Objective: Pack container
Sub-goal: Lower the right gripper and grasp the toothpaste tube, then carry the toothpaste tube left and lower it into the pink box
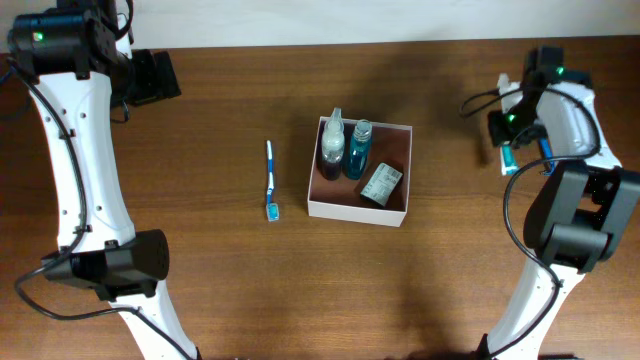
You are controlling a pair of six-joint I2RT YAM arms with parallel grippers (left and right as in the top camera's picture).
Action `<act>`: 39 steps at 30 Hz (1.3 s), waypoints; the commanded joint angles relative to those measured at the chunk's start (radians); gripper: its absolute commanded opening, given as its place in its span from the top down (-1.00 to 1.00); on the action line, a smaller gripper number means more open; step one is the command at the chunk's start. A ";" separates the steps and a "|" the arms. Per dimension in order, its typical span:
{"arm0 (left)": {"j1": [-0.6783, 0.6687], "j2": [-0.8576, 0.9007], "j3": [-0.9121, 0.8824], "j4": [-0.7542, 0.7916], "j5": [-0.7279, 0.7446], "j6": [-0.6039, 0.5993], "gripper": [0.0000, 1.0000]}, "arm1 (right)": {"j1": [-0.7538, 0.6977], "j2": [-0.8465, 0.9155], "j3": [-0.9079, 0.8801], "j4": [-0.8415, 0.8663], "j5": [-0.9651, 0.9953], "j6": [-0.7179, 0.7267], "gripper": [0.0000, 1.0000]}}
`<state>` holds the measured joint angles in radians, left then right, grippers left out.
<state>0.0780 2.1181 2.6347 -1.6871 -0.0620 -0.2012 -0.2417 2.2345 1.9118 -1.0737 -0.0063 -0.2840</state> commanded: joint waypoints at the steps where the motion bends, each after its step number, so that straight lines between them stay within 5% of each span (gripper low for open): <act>1: 0.004 -0.020 -0.001 0.000 0.003 0.016 -0.99 | 0.014 -0.001 0.135 -0.068 -0.046 0.012 0.88; 18: 0.004 -0.020 -0.001 0.000 0.003 0.016 -0.99 | 0.292 -0.037 0.760 -0.546 -0.174 0.007 0.85; 33: 0.003 -0.020 -0.001 0.000 0.003 0.016 -0.99 | 0.601 -0.187 0.759 -0.625 -0.170 0.064 0.73; 39: 0.003 -0.021 -0.001 0.000 0.003 0.016 -0.99 | 0.705 -0.294 0.574 -0.625 -0.081 0.042 0.72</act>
<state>0.0780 2.1181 2.6347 -1.6871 -0.0624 -0.2008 0.4431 1.9987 2.5706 -1.6924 -0.1471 -0.2348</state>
